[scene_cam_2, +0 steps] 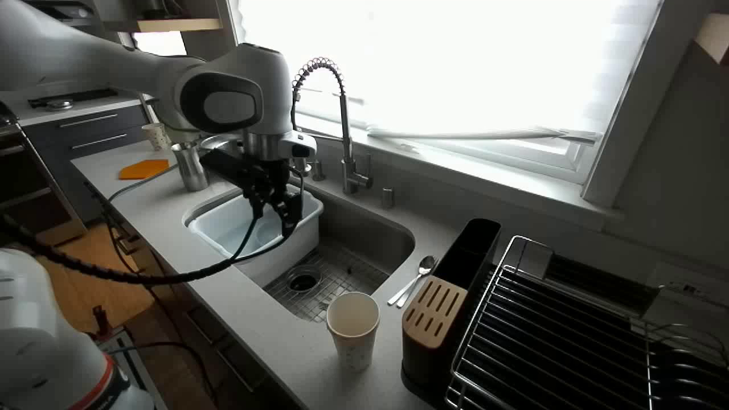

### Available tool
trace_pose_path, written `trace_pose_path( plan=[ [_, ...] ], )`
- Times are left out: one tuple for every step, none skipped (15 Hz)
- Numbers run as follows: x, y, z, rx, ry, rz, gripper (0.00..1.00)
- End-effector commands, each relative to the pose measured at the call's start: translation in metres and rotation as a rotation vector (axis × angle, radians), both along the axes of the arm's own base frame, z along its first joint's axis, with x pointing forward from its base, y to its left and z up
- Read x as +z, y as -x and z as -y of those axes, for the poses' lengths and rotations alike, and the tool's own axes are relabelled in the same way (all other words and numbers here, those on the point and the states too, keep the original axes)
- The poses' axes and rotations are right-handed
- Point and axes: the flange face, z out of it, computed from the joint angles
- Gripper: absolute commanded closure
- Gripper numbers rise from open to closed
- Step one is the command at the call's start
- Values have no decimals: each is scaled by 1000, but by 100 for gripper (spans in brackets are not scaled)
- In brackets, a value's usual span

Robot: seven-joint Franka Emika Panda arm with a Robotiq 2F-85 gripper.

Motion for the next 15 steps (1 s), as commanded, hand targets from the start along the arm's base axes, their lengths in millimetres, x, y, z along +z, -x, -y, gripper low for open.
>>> trace_pose_path(
  plan=[
    [0, 0, 0, 0, 0, -1, 0],
    [0, 0, 0, 0, 0, -1, 0],
    [0, 0, 0, 0, 0, -1, 0],
    [0, 0, 0, 0, 0, -1, 0],
    [0, 0, 0, 0, 0, -1, 0],
    [0, 0, 0, 0, 0, -1, 0],
    [3, 2, 6, 2, 34, 10, 0],
    [3, 3, 13, -6, 55, 8, 0],
    [2, 6, 25, -17, 104, 8, 0],
    [2, 11, 41, -47, 142, 4, 0],
    [4, 15, 55, -66, 181, 4, 0],
    [5, 22, 71, -81, 206, 5, 0],
    [4, 27, 87, -74, 234, 9, 0],
    [2, 31, 104, -105, 237, 13, 0],
    [3, 37, 120, -136, 248, 27, 0]
  ],
)
